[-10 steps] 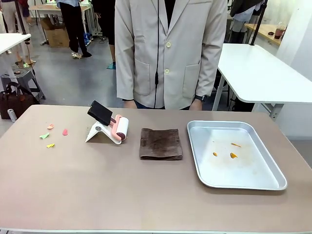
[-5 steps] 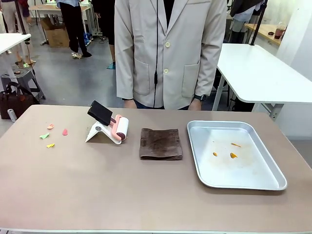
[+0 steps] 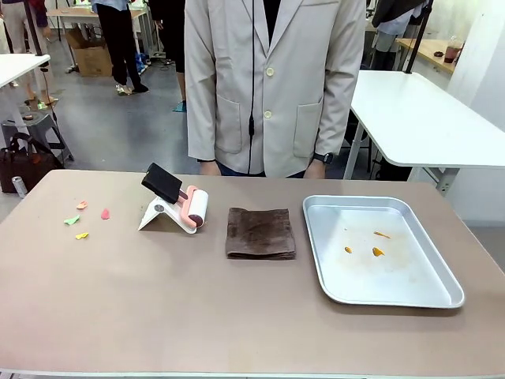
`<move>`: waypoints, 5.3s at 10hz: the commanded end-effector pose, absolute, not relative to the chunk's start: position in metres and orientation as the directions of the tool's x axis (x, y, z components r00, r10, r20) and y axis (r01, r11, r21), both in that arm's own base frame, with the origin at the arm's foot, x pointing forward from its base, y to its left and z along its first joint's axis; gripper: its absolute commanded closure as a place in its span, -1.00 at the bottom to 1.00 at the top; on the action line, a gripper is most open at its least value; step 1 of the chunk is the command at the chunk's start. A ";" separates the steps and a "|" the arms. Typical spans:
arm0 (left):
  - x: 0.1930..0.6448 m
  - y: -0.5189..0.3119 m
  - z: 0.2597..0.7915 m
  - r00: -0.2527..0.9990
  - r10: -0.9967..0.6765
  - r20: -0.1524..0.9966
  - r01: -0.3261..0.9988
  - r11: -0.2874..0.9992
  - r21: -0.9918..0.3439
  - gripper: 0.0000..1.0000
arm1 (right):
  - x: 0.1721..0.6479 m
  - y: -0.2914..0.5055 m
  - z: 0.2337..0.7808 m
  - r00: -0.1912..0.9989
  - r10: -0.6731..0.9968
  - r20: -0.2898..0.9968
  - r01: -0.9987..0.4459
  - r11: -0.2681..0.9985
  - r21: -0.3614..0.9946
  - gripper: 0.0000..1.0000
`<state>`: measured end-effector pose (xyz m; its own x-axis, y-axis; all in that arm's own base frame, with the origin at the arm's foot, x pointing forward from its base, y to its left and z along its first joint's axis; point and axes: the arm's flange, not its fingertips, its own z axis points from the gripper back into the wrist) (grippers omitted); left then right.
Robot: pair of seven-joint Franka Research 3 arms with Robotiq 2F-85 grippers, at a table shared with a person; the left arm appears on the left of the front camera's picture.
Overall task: Clean the surface of the table.
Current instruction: Hold the Lint Roller with your left hand and the towel with your right hand.
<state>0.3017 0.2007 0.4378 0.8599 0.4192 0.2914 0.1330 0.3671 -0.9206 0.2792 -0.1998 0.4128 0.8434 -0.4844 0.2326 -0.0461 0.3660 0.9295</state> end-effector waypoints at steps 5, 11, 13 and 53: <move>0.374 0.184 0.508 0.917 0.082 0.389 0.281 0.560 -0.779 -1.00 | 0.328 -0.057 0.499 0.831 -0.434 0.349 0.032 0.662 0.749 -1.00; 0.462 0.039 0.524 0.925 -0.191 0.328 0.366 0.680 -0.635 -1.00 | 0.399 0.116 0.522 0.918 -0.039 0.395 -0.175 0.854 0.490 -1.00; 0.472 0.001 0.508 0.932 -0.189 0.310 0.355 0.656 -0.666 -1.00 | 0.418 0.169 0.504 0.948 0.065 0.312 -0.212 0.859 0.466 -1.00; 0.561 -0.048 0.372 0.985 -0.097 0.145 0.173 0.634 -0.754 -1.00 | 0.517 0.329 0.322 0.998 -0.062 0.018 0.061 0.997 0.043 -1.00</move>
<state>0.5562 -0.0504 0.3720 0.9885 -0.0905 0.1211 0.1505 0.6666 -0.7300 0.5114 0.3222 0.3218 0.9995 -0.0302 0.0056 0.0298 0.9979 0.0579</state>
